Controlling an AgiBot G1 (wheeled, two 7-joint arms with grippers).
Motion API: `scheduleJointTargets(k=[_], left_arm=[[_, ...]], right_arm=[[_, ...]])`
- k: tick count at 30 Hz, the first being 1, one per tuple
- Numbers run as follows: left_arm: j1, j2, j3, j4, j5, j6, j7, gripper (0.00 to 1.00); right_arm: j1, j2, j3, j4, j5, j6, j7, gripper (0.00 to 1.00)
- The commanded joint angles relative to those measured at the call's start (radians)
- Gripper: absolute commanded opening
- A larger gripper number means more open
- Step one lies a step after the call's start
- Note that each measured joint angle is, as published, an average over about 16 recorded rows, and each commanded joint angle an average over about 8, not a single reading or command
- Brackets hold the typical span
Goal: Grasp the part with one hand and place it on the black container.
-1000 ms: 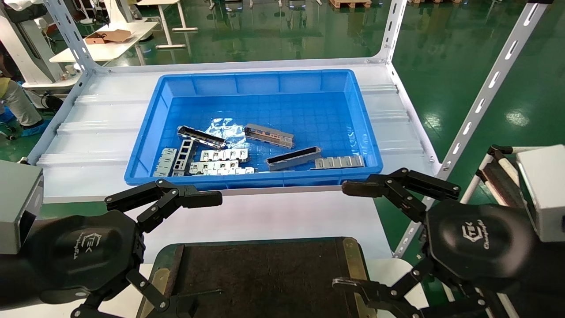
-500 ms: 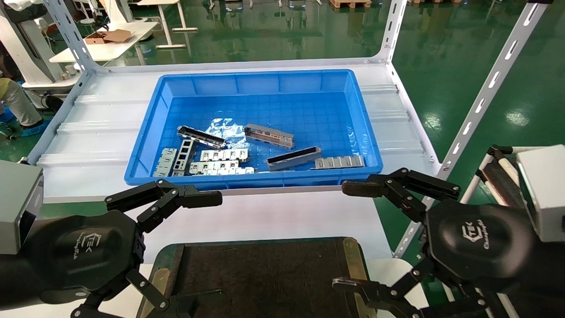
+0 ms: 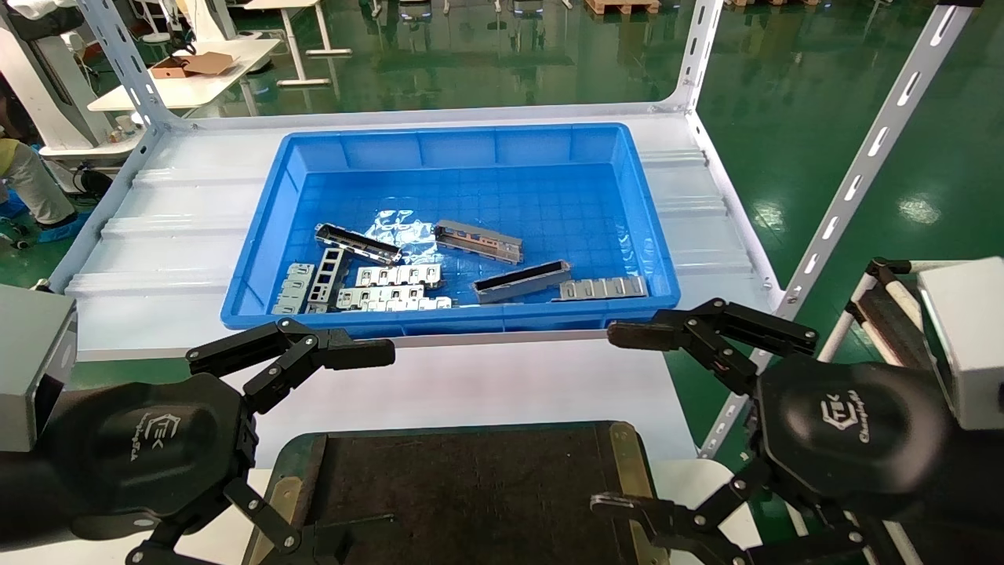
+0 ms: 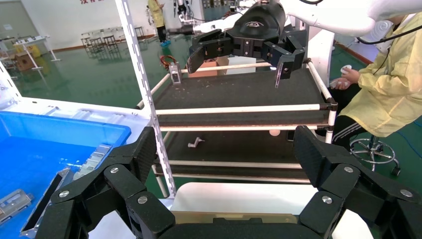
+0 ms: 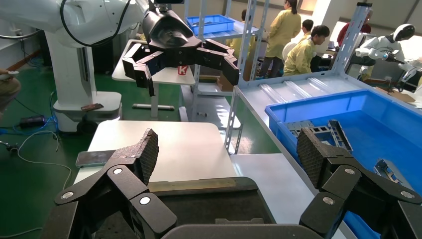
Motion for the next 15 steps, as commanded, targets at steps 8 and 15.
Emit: scheduleJointTargets(k=[8,15], left_arm=[[0.000,0.000,0.000,0.000,0.000,0.000,0.000,1.00],[0.000,0.000,0.000,0.000,0.000,0.000,0.000,1.00]], right_arm=[[0.000,0.000,0.000,0.000,0.000,0.000,0.000,1.00],[0.000,0.000,0.000,0.000,0.000,0.000,0.000,1.00]])
